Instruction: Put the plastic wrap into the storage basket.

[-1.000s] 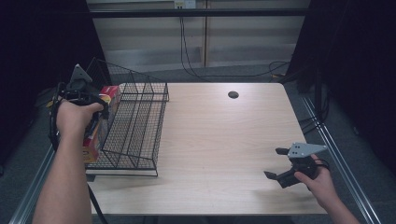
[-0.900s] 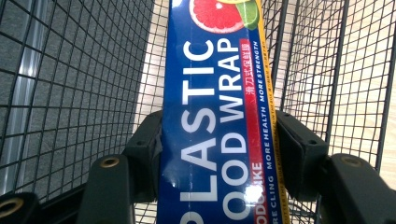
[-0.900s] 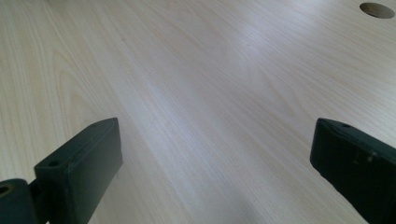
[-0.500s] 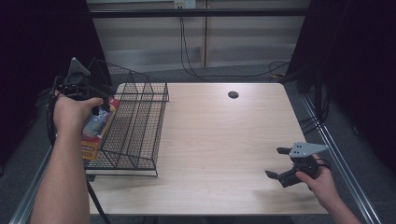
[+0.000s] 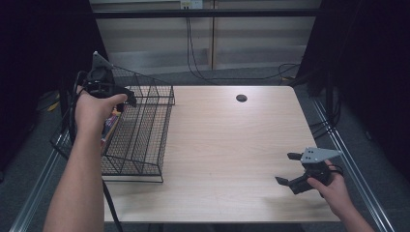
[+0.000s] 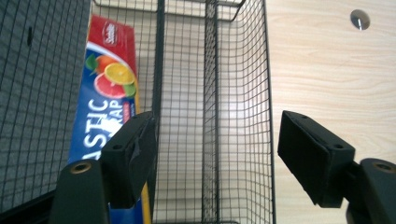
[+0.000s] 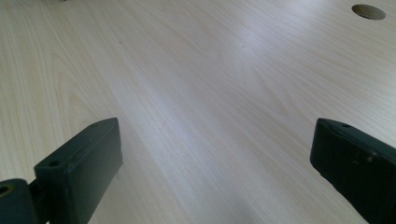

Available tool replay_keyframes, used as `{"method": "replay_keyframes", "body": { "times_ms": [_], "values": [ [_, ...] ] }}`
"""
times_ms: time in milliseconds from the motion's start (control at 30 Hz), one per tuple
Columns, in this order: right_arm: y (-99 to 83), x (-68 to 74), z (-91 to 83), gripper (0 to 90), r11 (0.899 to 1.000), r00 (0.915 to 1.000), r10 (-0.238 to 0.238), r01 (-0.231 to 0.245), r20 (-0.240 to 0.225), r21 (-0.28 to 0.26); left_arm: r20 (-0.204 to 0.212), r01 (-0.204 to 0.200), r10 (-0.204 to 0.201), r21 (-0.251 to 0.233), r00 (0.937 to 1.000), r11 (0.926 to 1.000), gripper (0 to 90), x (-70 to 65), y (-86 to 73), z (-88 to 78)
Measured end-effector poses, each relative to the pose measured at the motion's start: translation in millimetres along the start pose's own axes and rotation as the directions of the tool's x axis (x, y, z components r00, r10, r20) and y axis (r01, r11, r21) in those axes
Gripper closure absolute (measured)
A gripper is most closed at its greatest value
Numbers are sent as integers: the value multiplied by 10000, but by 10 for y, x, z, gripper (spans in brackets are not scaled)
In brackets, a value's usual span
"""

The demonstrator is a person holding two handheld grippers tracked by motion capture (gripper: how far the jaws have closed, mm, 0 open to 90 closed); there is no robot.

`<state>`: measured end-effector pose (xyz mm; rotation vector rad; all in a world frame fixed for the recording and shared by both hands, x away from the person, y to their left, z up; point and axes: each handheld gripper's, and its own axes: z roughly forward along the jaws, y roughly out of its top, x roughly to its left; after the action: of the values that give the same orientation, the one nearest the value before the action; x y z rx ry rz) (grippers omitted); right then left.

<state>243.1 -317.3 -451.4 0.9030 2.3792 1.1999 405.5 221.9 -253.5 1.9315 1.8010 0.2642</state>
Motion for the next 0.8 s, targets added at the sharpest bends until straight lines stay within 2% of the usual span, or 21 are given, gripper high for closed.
{"method": "replay_keyframes", "body": {
  "times_ms": [67, 133, 367, 633, 800],
  "values": [
    [-1, -6, -7, 19, 10000, 10000, 29, -30, -24, -25, 154, 52, -50, -129, 9999, 9999, 272, -49, -4, 13],
    [0, -4, -7, 19, 10000, 10000, 31, -31, -9, -18, 234, -203, 206, -127, 9995, 9997, 266, -89, -7, 26],
    [2, 6, 3, 19, 10000, 10000, -4, 4, 1, 28, 702, -576, 585, -146, 9958, 9982, 227, -232, -35, 111],
    [-4, 5, 12, 19, 10000, 10000, -12, 12, -24, 55, 1118, -931, 939, -123, 9893, 9956, 188, -376, -79, 241],
    [-4, 8, 14, 19, 10000, 10000, -33, 34, -44, 67, 1326, -1272, 1293, -248, 9827, 9916, 165, -493, -112, 291]
  ]
}}
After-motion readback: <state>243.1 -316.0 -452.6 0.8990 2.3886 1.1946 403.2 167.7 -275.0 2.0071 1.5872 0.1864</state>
